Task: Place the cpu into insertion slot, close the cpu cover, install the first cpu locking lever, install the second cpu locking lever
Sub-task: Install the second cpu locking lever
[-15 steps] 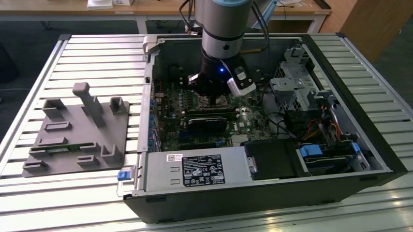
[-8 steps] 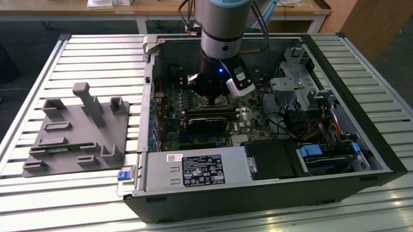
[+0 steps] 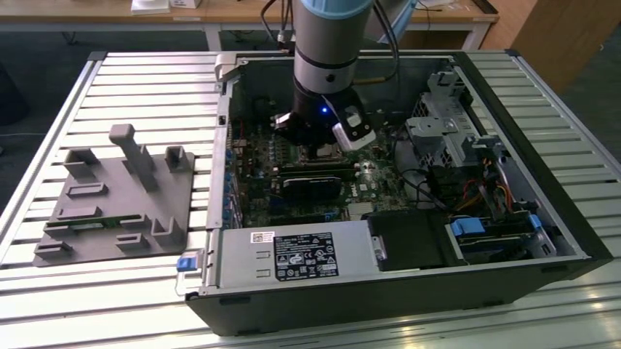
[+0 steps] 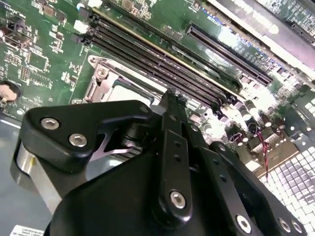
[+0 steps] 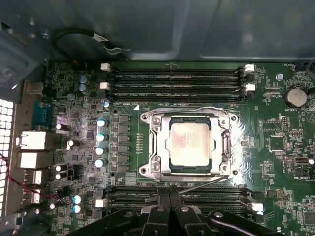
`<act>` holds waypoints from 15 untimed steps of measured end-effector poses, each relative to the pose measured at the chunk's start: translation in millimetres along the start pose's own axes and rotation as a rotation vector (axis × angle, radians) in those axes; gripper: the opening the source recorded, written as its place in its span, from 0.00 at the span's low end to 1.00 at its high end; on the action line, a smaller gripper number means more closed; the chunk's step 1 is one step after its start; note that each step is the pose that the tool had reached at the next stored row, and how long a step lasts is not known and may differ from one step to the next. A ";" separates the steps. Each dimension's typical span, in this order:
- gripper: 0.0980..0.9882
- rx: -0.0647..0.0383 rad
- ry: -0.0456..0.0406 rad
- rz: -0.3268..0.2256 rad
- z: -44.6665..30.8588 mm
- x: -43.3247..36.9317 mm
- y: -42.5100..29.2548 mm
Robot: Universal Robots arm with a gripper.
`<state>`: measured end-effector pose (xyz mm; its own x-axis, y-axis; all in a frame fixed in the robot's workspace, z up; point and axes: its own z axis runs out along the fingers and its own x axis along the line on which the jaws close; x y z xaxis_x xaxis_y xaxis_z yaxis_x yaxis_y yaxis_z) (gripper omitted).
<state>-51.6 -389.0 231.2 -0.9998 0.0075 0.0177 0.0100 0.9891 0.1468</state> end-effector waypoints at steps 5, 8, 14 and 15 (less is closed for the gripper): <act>0.01 -0.012 0.0001 0.000 -0.8 0.5 -6.8; 0.01 -0.016 0.0001 0.000 -0.4 1.8 -7.2; 0.01 -0.021 0.0002 0.000 4.3 6.5 -8.0; 0.01 -0.021 0.0003 0.000 5.5 7.3 -8.1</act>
<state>-59.1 -396.2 224.7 -0.9998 0.0071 0.0179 0.0100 0.9857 0.1680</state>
